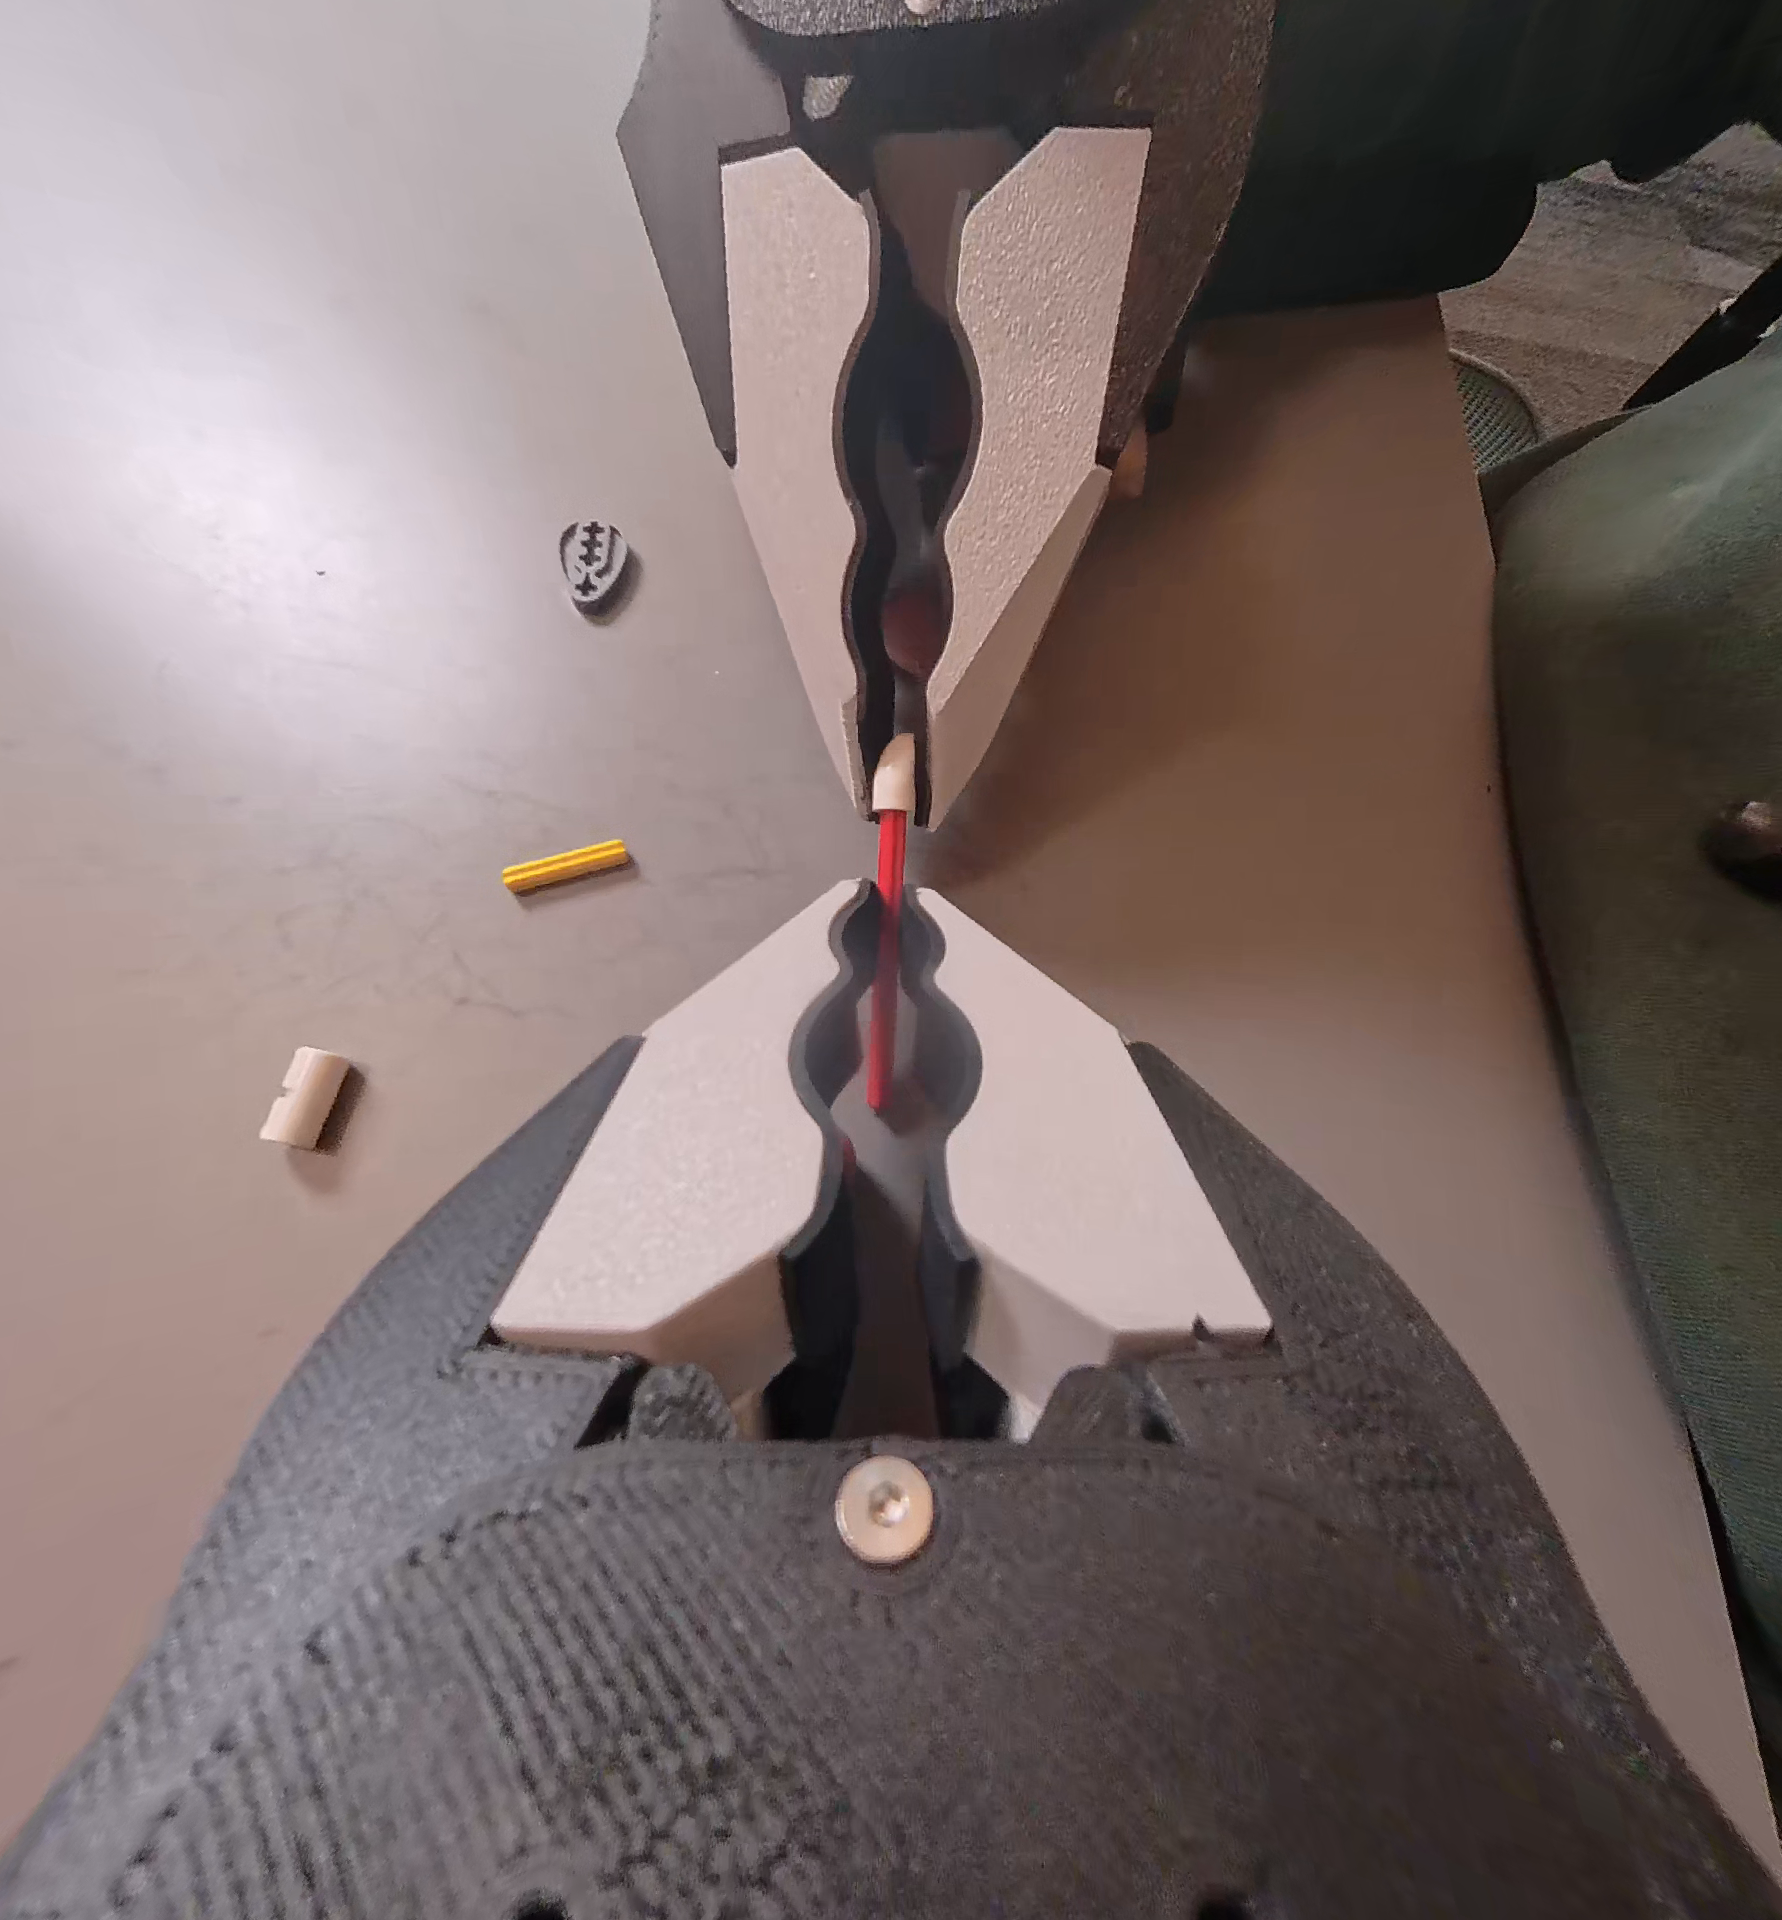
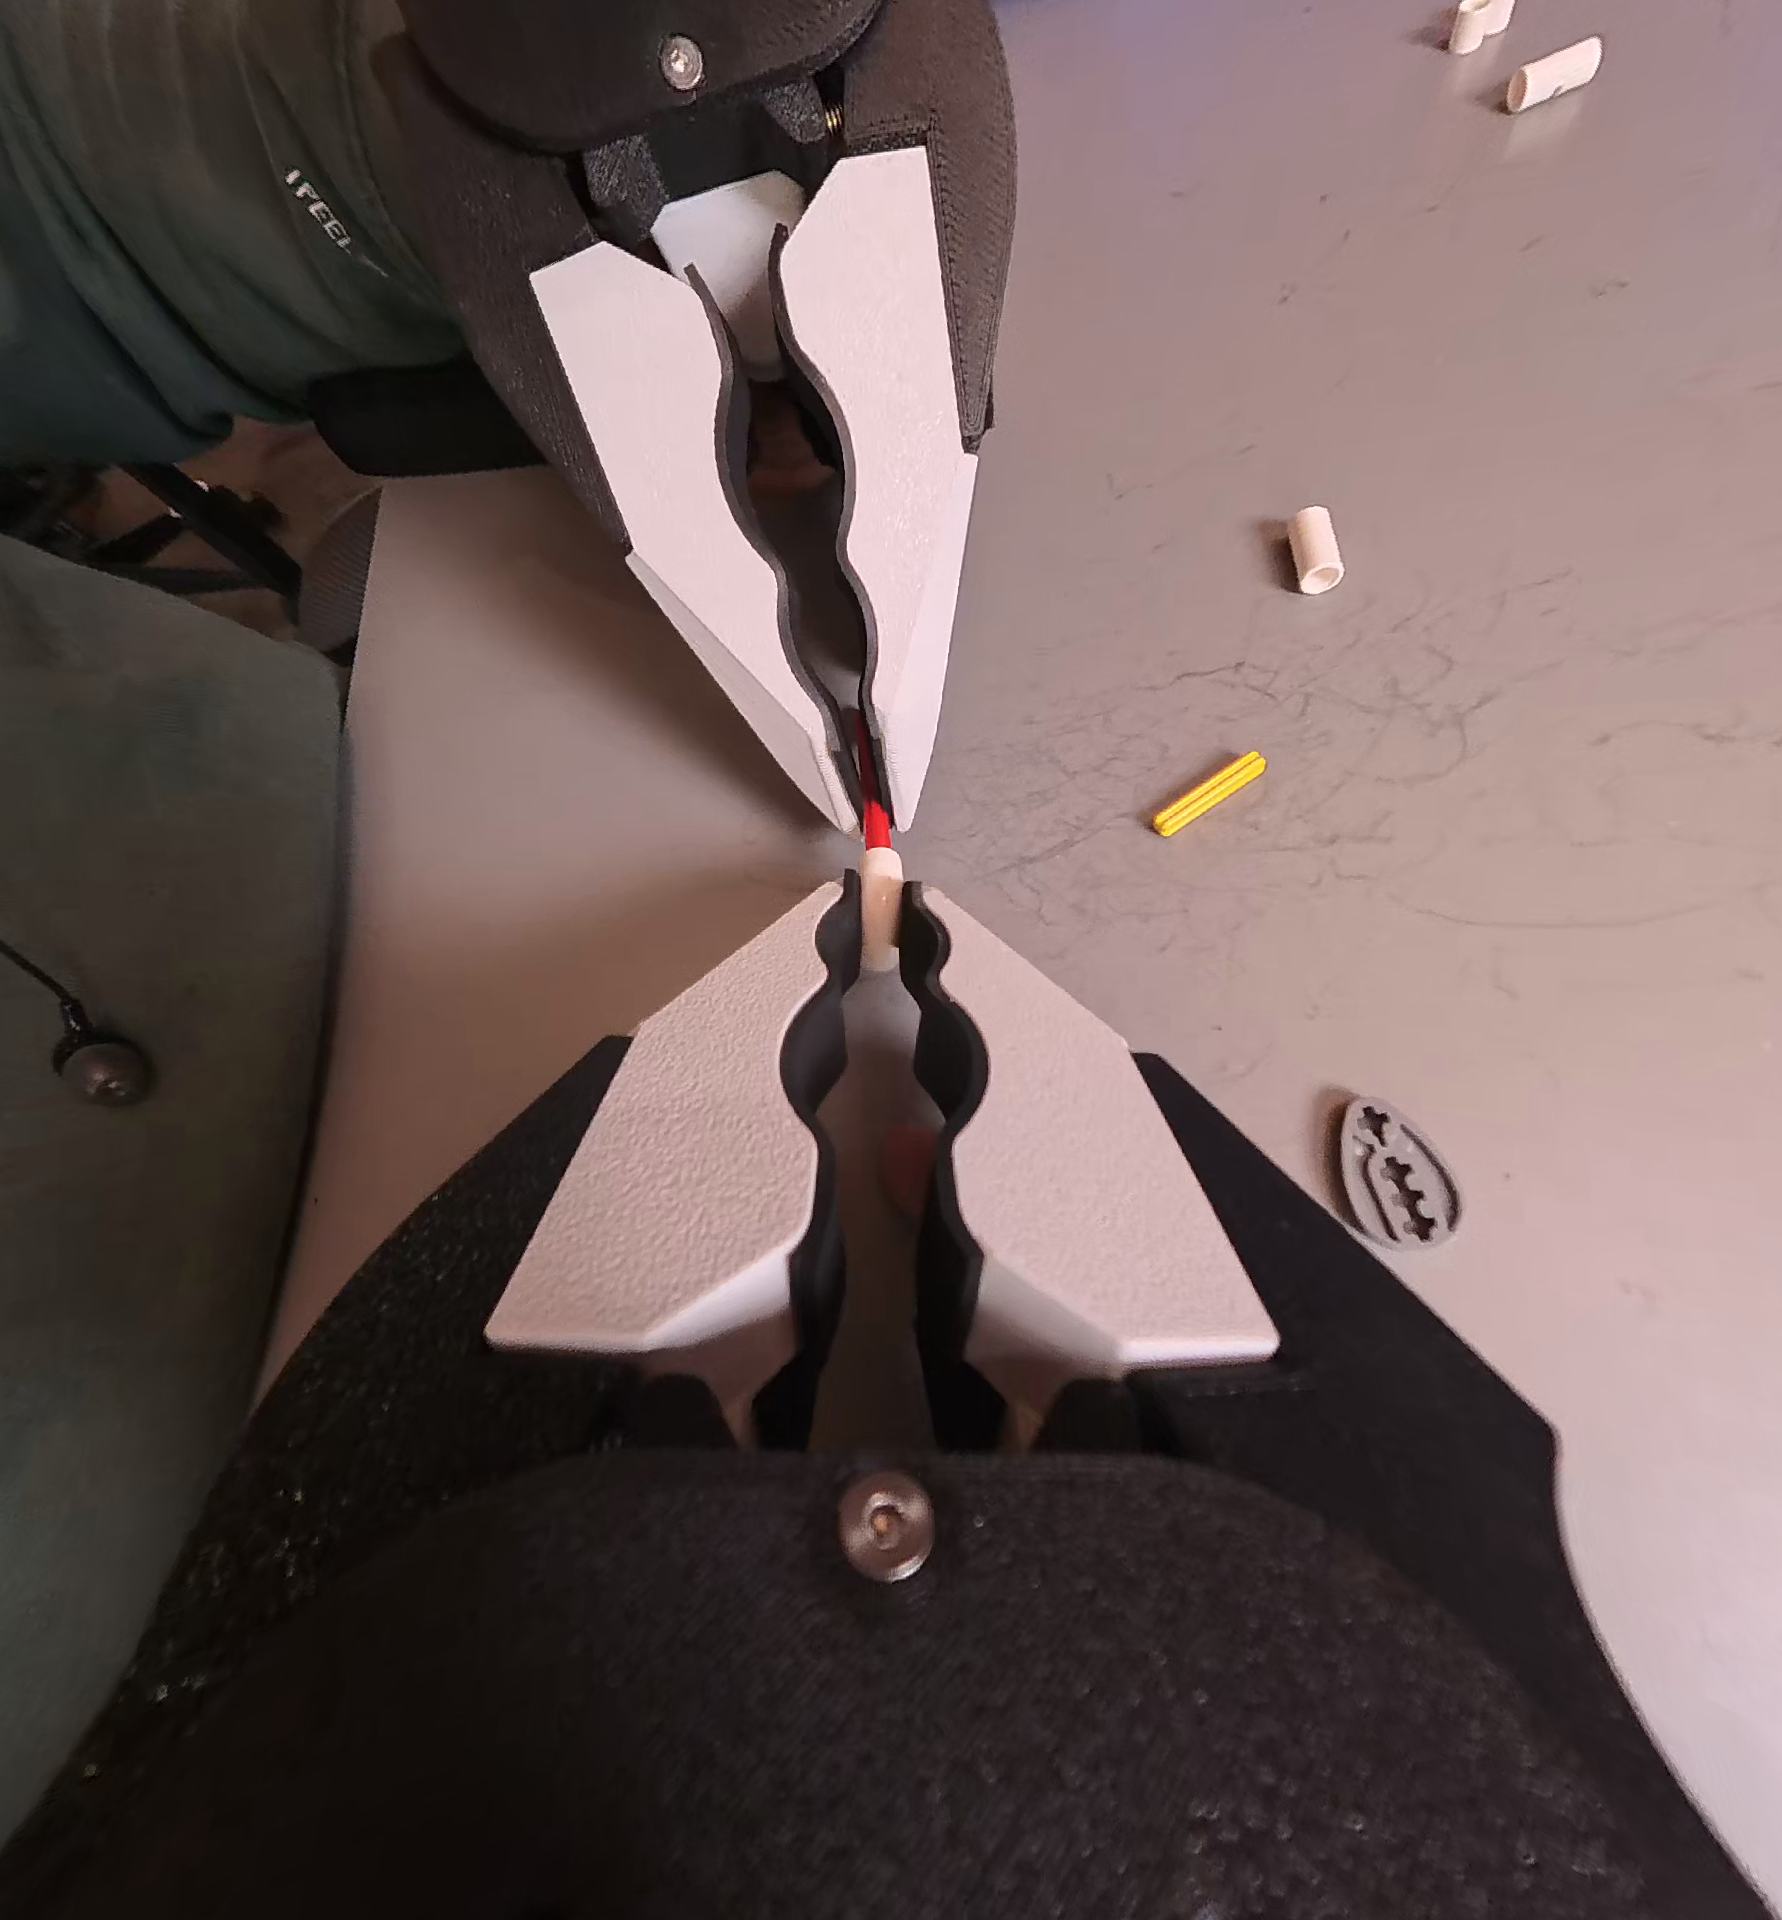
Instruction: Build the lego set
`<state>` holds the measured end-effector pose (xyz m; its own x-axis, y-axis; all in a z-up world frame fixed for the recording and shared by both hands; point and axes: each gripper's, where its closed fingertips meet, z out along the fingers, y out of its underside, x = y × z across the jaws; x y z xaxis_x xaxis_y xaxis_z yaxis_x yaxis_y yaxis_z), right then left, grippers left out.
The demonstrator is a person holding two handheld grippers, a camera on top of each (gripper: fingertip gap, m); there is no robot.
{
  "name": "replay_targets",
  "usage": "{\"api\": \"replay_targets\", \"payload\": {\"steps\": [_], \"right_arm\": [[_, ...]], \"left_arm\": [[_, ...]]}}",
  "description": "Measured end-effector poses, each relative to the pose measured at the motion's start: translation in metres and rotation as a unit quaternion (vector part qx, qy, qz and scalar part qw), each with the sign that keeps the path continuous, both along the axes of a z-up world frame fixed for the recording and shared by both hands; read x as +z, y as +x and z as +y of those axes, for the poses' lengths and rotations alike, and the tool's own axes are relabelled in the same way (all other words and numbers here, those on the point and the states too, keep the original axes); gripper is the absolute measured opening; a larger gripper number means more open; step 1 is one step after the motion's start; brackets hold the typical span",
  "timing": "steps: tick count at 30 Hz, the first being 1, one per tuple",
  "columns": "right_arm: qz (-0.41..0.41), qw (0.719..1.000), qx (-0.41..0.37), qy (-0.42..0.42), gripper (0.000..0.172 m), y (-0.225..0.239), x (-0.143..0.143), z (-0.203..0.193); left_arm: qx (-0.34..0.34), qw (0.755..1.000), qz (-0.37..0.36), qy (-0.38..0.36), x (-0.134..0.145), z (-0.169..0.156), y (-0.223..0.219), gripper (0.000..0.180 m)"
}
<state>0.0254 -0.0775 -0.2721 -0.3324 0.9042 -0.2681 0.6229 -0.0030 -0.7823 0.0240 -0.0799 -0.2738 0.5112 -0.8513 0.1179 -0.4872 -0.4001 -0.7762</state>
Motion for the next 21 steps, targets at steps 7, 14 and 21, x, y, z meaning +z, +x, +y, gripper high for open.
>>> {"api": "replay_targets", "payload": {"steps": [7,14,21], "right_arm": [[0.03,0.999,-0.009,-0.03,0.005,-0.004,0.012,0.007],[0.071,0.997,-0.02,-0.032,0.005,-0.01,0.023,0.012],[0.131,0.99,-0.03,-0.032,0.005,-0.01,0.041,0.017]], "left_arm": [[0.0,0.999,-0.011,0.048,0.013,0.007,-0.006,0.002],[0.015,0.997,-0.033,0.075,0.022,0.013,-0.011,0.002],[0.035,0.99,-0.071,0.117,0.039,0.021,-0.012,0.003]]}}
